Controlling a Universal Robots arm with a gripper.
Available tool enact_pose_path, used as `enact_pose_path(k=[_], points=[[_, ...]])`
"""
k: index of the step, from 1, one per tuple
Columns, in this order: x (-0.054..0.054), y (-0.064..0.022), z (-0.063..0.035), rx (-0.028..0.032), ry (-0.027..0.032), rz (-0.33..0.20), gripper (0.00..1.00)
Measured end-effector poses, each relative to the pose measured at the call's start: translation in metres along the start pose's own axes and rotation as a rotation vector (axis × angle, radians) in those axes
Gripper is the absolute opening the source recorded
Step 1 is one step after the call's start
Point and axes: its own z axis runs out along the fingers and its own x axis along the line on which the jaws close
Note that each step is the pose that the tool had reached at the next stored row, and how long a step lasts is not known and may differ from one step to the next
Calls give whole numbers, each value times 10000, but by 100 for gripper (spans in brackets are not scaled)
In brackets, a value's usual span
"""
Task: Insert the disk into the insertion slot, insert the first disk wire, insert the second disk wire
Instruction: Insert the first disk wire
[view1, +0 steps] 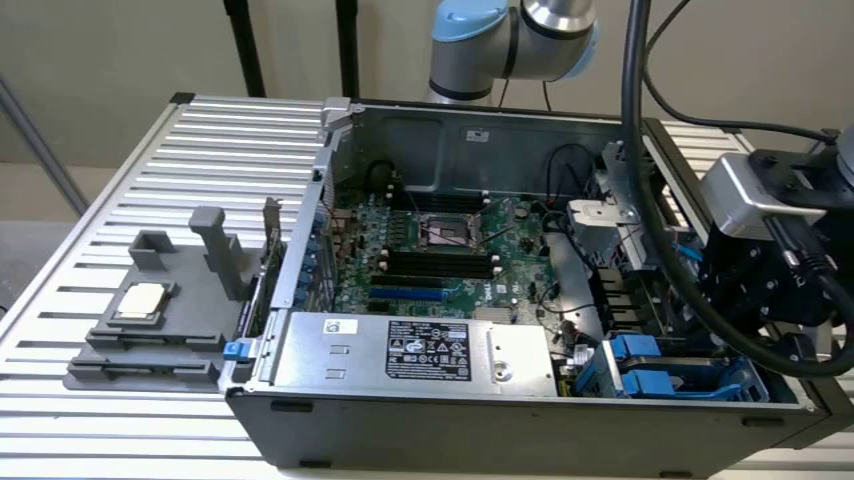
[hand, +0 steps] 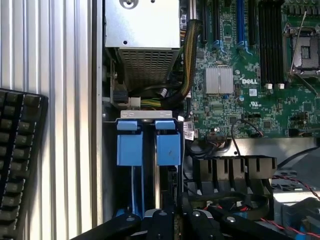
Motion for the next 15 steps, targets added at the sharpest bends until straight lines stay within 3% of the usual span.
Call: enact_pose_path(k=[12,15], points=[[-32,15,12,37,-6,431,16],[-32,15,12,43,49,447,16]])
